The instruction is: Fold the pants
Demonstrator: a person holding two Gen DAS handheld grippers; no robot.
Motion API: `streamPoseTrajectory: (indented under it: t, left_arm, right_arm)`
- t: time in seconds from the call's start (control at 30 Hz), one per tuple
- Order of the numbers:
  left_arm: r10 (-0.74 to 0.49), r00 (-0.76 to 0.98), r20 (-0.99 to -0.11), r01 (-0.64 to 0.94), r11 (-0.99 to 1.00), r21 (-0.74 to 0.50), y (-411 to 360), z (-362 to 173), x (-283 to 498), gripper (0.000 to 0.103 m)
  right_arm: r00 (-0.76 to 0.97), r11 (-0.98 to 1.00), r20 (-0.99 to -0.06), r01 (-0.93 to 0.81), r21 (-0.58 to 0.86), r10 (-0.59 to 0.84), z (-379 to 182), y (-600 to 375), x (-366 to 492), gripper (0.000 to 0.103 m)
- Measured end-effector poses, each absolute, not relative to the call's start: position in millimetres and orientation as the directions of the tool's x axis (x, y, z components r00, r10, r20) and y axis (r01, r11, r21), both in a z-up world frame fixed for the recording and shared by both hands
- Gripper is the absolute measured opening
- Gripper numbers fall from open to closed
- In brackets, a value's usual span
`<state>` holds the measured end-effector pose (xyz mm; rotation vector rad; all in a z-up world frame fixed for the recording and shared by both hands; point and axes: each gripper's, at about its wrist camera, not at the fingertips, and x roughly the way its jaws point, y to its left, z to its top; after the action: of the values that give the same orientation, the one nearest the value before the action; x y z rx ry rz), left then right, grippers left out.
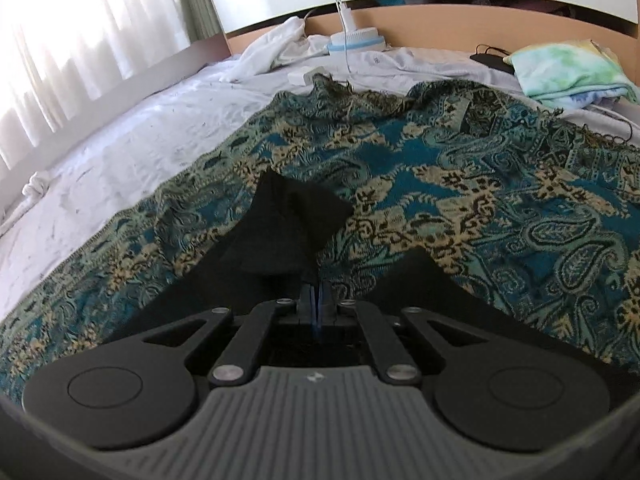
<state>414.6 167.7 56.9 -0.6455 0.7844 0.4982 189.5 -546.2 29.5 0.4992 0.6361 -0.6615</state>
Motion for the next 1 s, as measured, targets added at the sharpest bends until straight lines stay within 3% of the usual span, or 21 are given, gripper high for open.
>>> streamPoseTrajectory:
  t: [0.17, 0.2, 0.23, 0.27, 0.33, 0.5, 0.67, 1.0]
  left_arm:
    - [0.318, 0.562, -0.763, -0.656, 0.734, -0.177, 144, 28, 442, 0.102]
    - [0.336, 0.557, -0.76, -0.649, 0.747, -0.146, 139, 26, 445, 0.091]
    - [0.372, 0.554, -0.745, -0.647, 0.755, -0.104, 134, 27, 445, 0.046]
    - [0.406, 0.573, -0.712, -0.636, 0.768, -0.075, 129, 30, 441, 0.012]
    - [0.299, 0.667, -0.683, -0.558, 0.807, -0.192, 134, 39, 430, 0.001]
    - [0.295, 0.741, -0.604, -0.495, 0.847, -0.194, 139, 79, 394, 0.001]
    - [0.214, 0.769, -0.603, -0.452, 0.848, -0.276, 159, 103, 349, 0.001]
    - [0.187, 0.832, -0.522, -0.407, 0.846, -0.344, 194, 101, 178, 0.001]
  right_arm:
    - [0.619, 0.693, -0.685, 0.684, 0.228, -0.385, 17, -549, 189, 0.002]
    - [0.623, 0.698, -0.68, 0.68, 0.225, -0.387, 17, -548, 188, 0.002]
    - [0.624, 0.702, -0.678, 0.677, 0.221, -0.389, 17, -547, 189, 0.002]
    - [0.627, 0.707, -0.674, 0.673, 0.216, -0.391, 18, -547, 189, 0.002]
    - [0.637, 0.711, -0.659, 0.67, 0.215, -0.401, 22, -546, 189, 0.002]
    - [0.693, 0.721, -0.594, 0.645, 0.255, -0.409, 46, -544, 176, 0.002]
    - [0.718, 0.722, -0.567, 0.631, 0.285, -0.403, 64, -541, 150, 0.002]
    - [0.707, 0.696, -0.562, 0.655, 0.293, -0.429, 70, -539, 65, 0.002]
